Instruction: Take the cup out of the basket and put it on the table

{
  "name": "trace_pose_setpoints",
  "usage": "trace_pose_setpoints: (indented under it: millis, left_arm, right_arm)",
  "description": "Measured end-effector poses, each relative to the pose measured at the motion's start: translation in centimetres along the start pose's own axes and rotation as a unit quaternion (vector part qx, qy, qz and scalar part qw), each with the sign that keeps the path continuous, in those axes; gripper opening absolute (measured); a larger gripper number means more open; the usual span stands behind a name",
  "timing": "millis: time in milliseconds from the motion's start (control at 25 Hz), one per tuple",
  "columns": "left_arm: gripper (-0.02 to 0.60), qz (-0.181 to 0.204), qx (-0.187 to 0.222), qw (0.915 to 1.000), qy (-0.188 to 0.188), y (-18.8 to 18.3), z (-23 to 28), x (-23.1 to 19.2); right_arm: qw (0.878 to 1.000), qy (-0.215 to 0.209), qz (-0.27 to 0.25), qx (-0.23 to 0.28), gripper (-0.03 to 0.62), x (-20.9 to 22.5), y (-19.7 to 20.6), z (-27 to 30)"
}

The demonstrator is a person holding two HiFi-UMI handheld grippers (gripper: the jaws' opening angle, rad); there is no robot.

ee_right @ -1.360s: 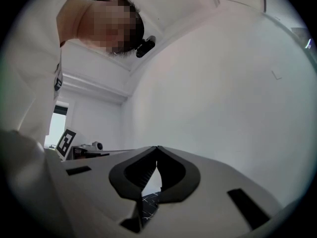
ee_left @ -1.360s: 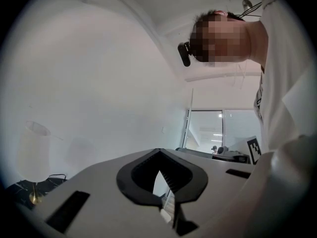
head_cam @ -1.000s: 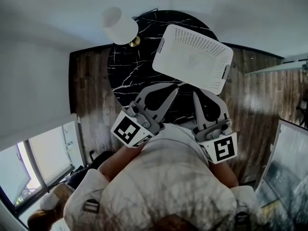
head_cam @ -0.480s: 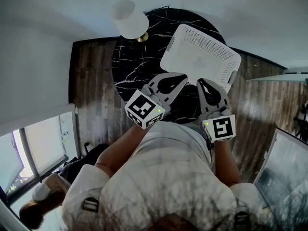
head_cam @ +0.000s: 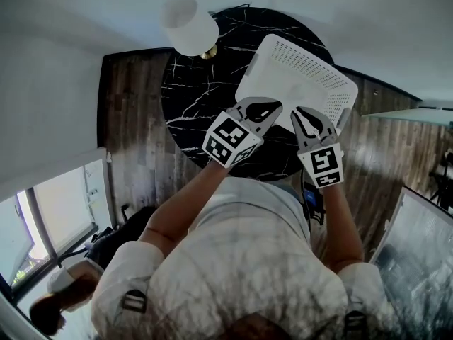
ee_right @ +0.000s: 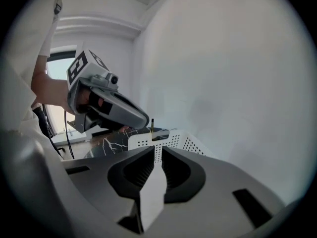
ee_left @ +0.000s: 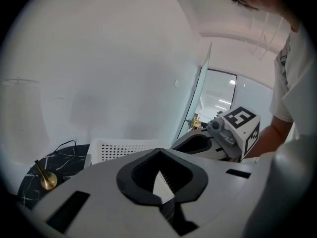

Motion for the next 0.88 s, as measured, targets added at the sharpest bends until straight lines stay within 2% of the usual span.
trace_pose_setpoints:
  millis: [160,400,600,880]
  left_arm:
    - [0.006,0.008,-0.024,0.9997,0.006,0.4,1.7,-1.3]
    - [0.006,0.005,-0.064,0.9978,0.011,1.6,4.2,-3.1]
    - [0.006,-0.003,-0.097,0.9952,0.016,2.5,5.6,-4.3]
    - [0.006,-0.003,-0.148,0.9884,0.033,3.5,7.7,-4.8]
  right_arm:
    - [0.998,-0.011,-0.008,-0.062,0.049,1.6,2.0,2.4]
    - [0.992,-0.018,-0.015,-0.125,0.064,3.8,4.3,5.7]
    - [0.981,-0.039,-0.026,-0.190,0.075,5.2,6.8,8.6]
    - [0.965,-0.051,-0.048,-0.251,0.081,5.8,9.6,11.6]
Point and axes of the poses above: the fingertips, and each gripper's own axes: z forward along the fingers, x to its right, y out of its underside, the point moved 6 cm from there along -z, backward along the fingers, and after that the axes turned 7 degrees about z, right-handed, at the moved point
